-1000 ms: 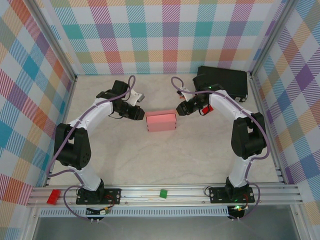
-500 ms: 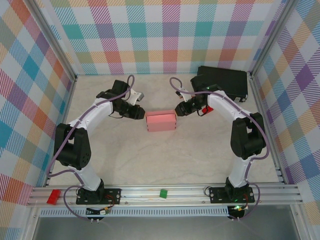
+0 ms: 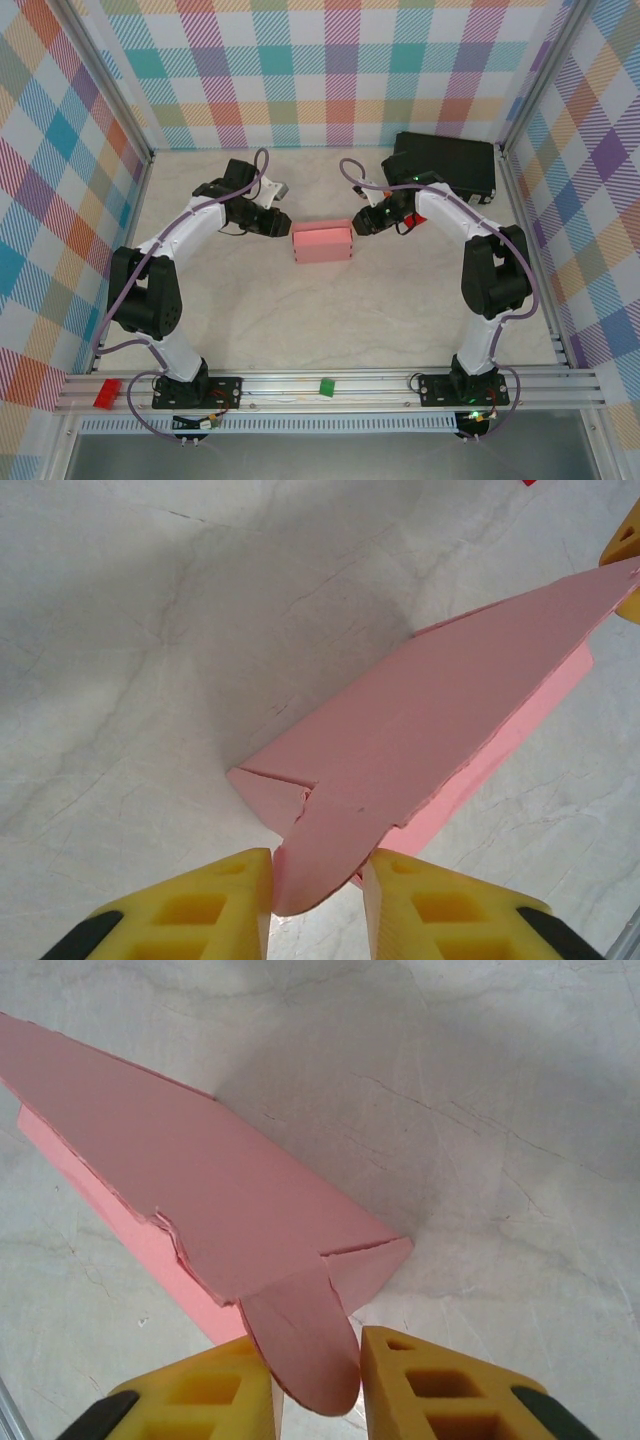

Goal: Fold the paper box

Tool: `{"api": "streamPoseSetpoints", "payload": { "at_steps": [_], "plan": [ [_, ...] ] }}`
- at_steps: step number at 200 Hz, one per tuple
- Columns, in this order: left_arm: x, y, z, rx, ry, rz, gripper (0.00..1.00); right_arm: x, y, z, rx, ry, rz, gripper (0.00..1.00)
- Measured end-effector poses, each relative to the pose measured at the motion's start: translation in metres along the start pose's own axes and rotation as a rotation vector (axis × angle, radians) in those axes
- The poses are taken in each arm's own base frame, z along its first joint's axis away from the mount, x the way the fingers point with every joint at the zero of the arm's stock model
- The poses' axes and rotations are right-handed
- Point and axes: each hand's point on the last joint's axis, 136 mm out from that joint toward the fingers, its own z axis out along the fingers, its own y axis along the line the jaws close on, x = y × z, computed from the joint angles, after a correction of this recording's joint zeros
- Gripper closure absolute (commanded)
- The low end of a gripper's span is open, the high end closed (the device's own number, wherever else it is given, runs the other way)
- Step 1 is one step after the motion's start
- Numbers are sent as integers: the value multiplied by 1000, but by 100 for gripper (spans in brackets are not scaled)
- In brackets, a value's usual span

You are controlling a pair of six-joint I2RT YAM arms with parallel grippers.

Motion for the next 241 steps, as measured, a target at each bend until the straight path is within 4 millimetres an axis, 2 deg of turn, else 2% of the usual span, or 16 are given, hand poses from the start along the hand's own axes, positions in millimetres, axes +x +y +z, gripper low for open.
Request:
{"api": "streamPoseSetpoints", "payload": {
  "at_steps": [40,76,159,241],
  "plan": [
    [5,-1,3,2,14,-1,73,0,1,-2,1,-4,3,78],
    [9,-3,3,4,18,-19,78,-1,3,-3,-1,-7,17,80],
    [8,-10,4,12,14,-34,81,0,16,3,-10,6,22,82],
    [8,-13,7,13,9,-41,85,0,18,5,12,15,29,83]
  ]
}}
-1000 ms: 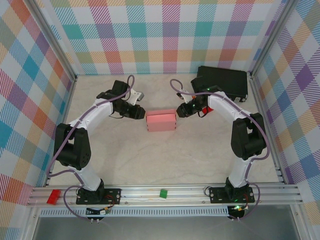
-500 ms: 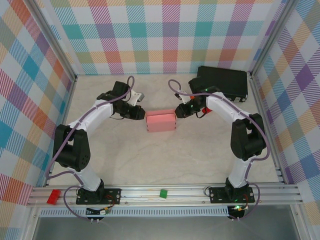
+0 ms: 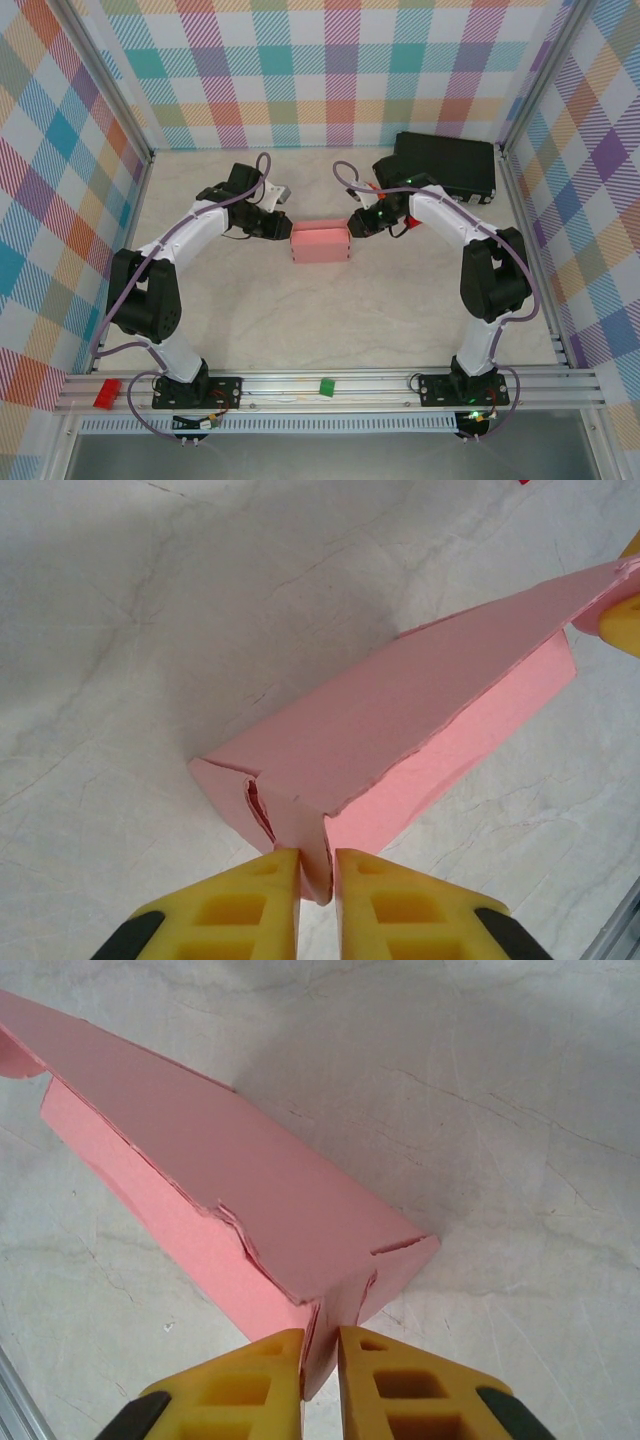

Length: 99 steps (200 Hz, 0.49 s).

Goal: Fold the paper box

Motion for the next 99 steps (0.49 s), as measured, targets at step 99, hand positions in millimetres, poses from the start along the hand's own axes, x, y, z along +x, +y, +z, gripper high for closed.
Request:
{"api": "streamPoseSetpoints", "payload": {
  "at_steps": [99],
  "plan": [
    [1,0,1,0,2,0,88,1,0,1,6,6,1,84]
  ]
}}
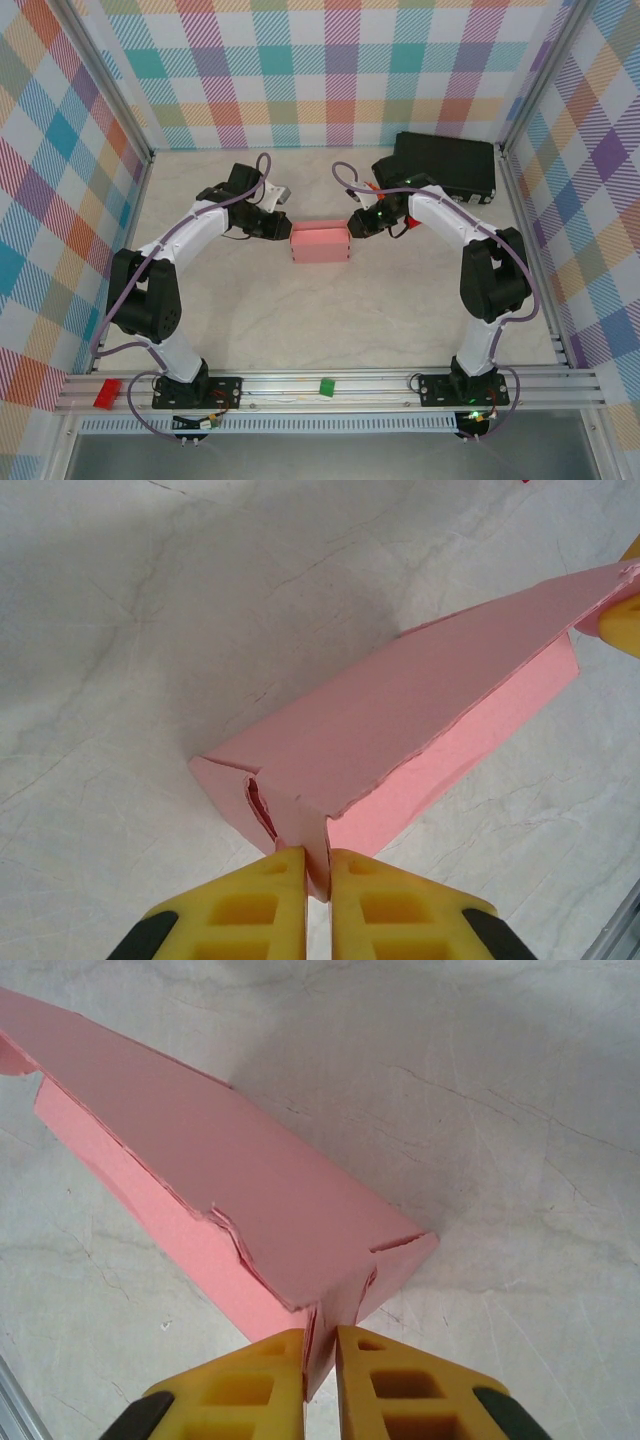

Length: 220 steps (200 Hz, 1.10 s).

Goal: Fold the paper box

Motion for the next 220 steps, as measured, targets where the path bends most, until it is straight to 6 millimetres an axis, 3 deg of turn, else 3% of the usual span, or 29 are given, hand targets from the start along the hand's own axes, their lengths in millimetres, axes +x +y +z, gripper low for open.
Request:
{"api": "streamPoseSetpoints", "payload": {
  "at_steps": [172,220],
  "plan": [
    [2,0,2,-5,6,2,88,0,9,-4,-4,22,47,80],
    [2,0,2,-5,7,3,88,0,7,-5,7,22,63,85]
  ]
}}
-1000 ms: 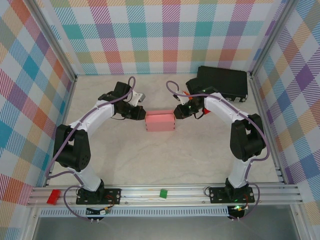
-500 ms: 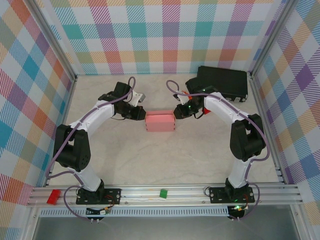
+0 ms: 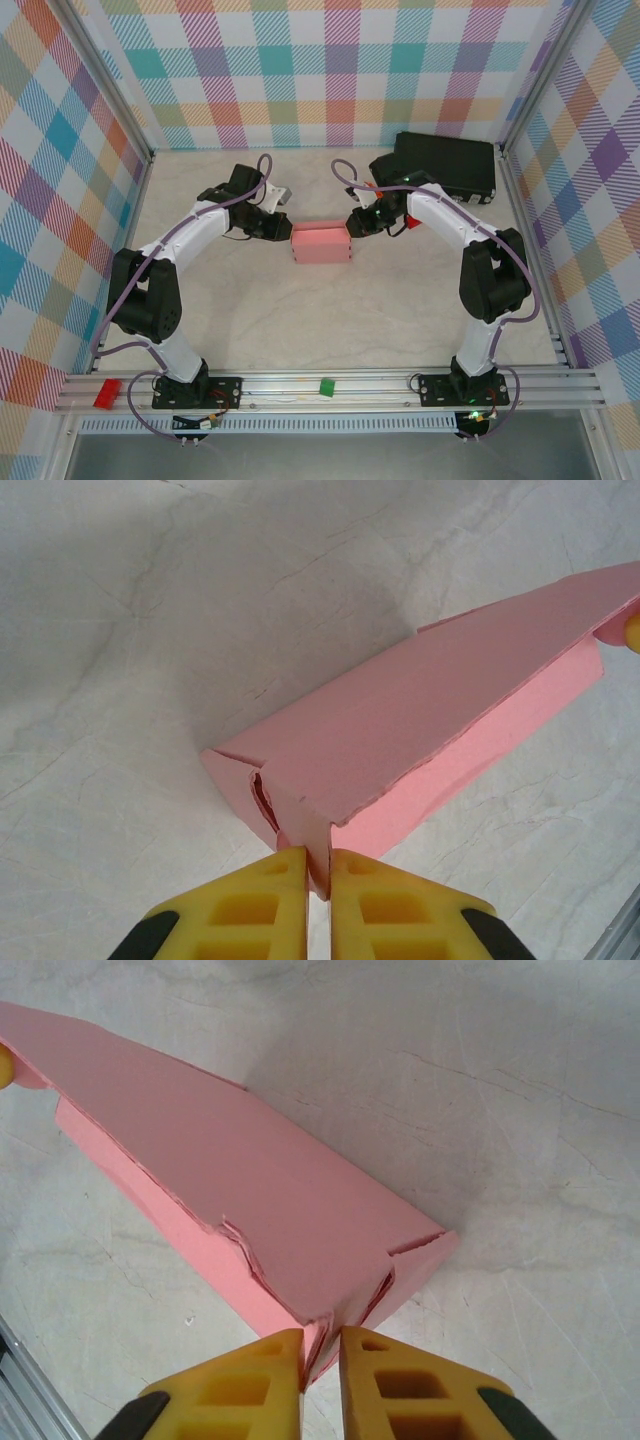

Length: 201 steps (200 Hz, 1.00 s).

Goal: Fold the paper box

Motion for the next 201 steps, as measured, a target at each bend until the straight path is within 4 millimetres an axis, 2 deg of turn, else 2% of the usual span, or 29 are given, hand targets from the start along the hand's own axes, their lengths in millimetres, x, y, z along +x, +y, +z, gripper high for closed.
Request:
{"api": "streamPoseSetpoints", "payload": {
  "at_steps": [96,201],
  "plan": [
    [1,0,1,-1,3,-1,88,1,-2,5,13,12,34,89],
    [2,0,3,-6,10,2,88,0,-1,8,11,25,50,83]
  ]
}}
